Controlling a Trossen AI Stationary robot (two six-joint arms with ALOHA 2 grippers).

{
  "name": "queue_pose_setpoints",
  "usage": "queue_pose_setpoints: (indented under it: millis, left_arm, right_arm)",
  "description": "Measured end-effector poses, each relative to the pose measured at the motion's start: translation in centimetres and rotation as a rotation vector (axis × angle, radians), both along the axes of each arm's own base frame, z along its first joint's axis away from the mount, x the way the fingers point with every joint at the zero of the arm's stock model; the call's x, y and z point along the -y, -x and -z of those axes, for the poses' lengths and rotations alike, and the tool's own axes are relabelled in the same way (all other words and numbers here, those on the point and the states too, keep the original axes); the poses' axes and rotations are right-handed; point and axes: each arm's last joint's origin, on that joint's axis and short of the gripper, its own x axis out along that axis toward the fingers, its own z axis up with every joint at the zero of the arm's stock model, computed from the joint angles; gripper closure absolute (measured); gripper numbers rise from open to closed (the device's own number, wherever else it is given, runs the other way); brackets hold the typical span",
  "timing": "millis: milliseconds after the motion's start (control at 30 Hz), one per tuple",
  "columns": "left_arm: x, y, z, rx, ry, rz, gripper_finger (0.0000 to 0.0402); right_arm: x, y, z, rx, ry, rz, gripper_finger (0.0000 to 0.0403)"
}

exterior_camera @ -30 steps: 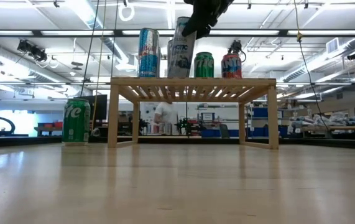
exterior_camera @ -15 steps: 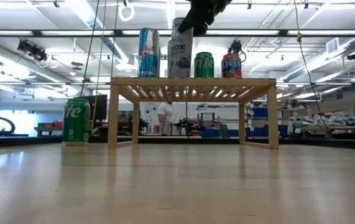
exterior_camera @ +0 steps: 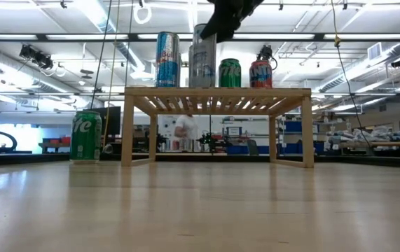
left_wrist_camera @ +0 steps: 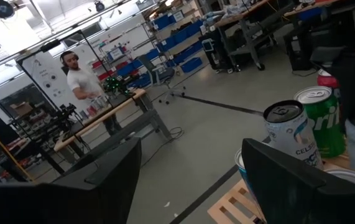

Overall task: Place canned beverage on shelf
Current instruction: Put the white blue soda can aligned with the other white blue soda can on the shelf

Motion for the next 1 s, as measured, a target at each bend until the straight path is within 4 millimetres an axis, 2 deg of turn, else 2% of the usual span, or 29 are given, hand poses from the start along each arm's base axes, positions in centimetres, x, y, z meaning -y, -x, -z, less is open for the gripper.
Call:
queue_pose_setpoints:
  millis: [667, 867, 1000]
  left_arm:
    - [0.0, 0.0, 0.0, -0.007, -0.001, 0.0, 0.012]
    - [0.0, 0.0, 0.0, -0.01, -0.002, 0.0, 0.012]
    - [0.0, 0.0, 0.0, -0.028, -0.011, 0.001, 0.012]
  right_arm:
    - [0.8, -0.1, -0.5, 0.065, 0.031, 0.007, 0.0085]
    - [0.2, 0.1, -1.0, 0.079, 0.036, -0.003, 0.0085]
    - [-0.3, 0.2, -2.1, 0.105, 0.037, -0.011, 0.0085]
